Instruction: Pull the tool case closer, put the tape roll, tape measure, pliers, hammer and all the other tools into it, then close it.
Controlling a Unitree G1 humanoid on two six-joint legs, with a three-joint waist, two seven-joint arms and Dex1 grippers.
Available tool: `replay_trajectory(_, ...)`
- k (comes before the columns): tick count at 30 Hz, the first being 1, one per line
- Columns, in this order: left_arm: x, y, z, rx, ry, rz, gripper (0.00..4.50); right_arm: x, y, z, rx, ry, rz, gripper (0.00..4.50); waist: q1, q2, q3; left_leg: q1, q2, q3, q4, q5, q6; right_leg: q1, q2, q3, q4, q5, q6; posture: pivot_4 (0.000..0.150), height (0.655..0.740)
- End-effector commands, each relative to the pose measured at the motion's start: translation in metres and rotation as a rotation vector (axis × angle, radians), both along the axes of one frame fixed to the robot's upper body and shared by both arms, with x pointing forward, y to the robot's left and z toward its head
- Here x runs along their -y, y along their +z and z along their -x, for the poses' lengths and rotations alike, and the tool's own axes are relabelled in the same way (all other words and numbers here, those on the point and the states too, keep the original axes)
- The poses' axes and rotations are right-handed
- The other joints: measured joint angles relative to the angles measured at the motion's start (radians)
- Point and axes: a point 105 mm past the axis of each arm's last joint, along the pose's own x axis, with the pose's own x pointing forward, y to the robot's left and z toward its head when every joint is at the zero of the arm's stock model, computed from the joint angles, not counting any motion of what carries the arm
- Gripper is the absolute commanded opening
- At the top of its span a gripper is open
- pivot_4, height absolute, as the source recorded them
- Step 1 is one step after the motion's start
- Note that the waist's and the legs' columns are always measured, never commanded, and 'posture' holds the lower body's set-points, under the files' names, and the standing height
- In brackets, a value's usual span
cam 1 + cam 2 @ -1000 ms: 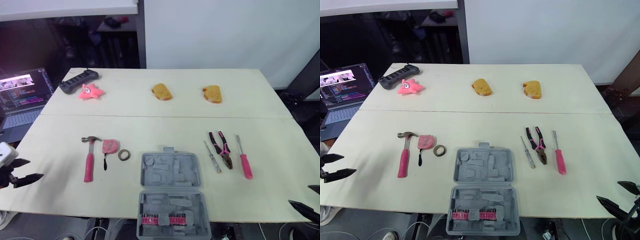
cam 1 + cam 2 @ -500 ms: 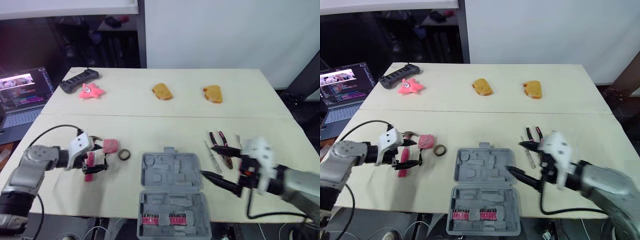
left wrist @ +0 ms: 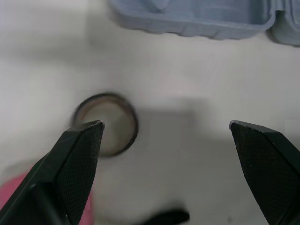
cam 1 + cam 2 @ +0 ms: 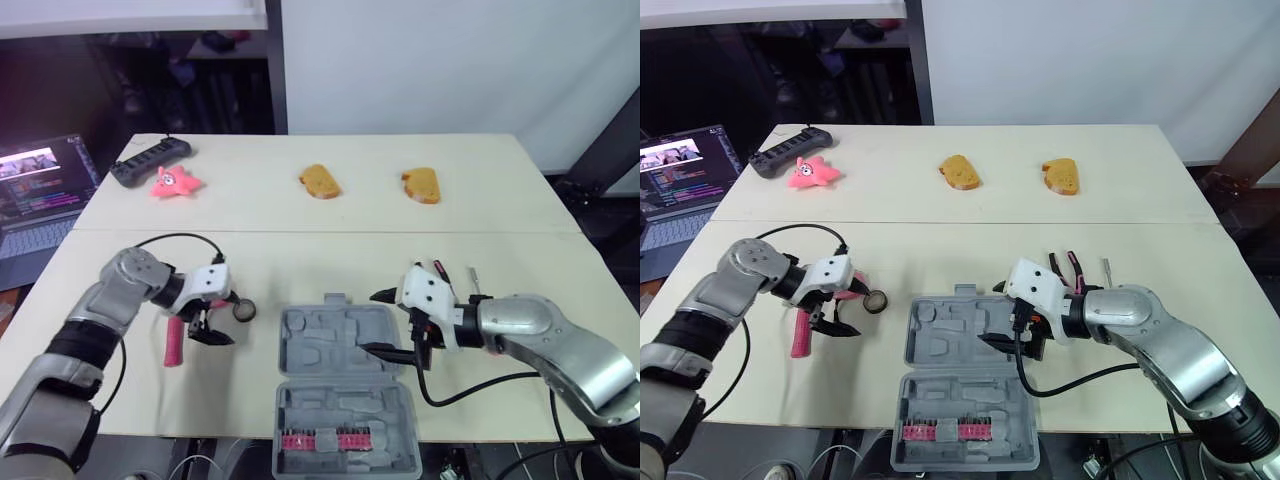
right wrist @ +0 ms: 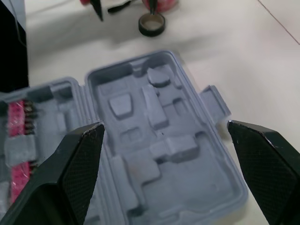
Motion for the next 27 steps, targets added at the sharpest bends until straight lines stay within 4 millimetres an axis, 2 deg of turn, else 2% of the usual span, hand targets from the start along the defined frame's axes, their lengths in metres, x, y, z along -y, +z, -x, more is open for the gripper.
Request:
replay_trajectory(1,-0.005,-0.002,-0.004,0.015,-0.008,-0.038,4.5,-0.006,0.009,-0.002,0.047,0.018,-0.012,4.43,-0.001,0.0,0.0,0.0,0.0,0.0,0.001,0.0,0.0,0.0,0.0,0.0,0.001,0.0,0.0,0.15,0.74)
replay_trajectory(15,0.003,-0.015,-0.013,0.031,0.014,-0.031,4.5,-0.008,0.006,0.002,0.038,-0.027,-0.033,4.43,0.009,0.0,0.0,-0.004,-0.001,-0.002,0.01,-0.001,0.002,-0.001,0.0,0.0,0.006,0.001,0.002,0.15,0.74)
replay_trajectory(18,0.007,-0.012,-0.014,0.032,0.009,-0.013,3.68,-0.009,0.005,0.001,0.036,-0.032,-0.032,4.5,0.009,0.0,0.0,-0.004,-0.001,-0.002,0.011,-0.001,0.002,-0.001,0.0,0.0,0.007,0.001,0.002,0.15,0.74)
replay_trajectory(25,0.007,-0.01,-0.016,0.055,0.002,-0.016,0.06,-0.012,0.004,-0.001,0.036,-0.033,-0.036,4.5,0.003,0.0,0.0,-0.004,-0.001,-0.001,0.011,-0.001,0.002,-0.002,0.0,0.0,0.01,0.001,0.002,0.15,0.74)
replay_trajectory(27,0.008,-0.008,-0.016,0.061,-0.007,-0.014,0.06,-0.012,0.004,-0.001,0.037,-0.032,-0.035,4.5,0.004,0.0,0.0,-0.004,-0.001,-0.001,0.011,-0.001,0.002,-0.002,0.0,0.0,0.01,0.001,0.002,0.15,0.74)
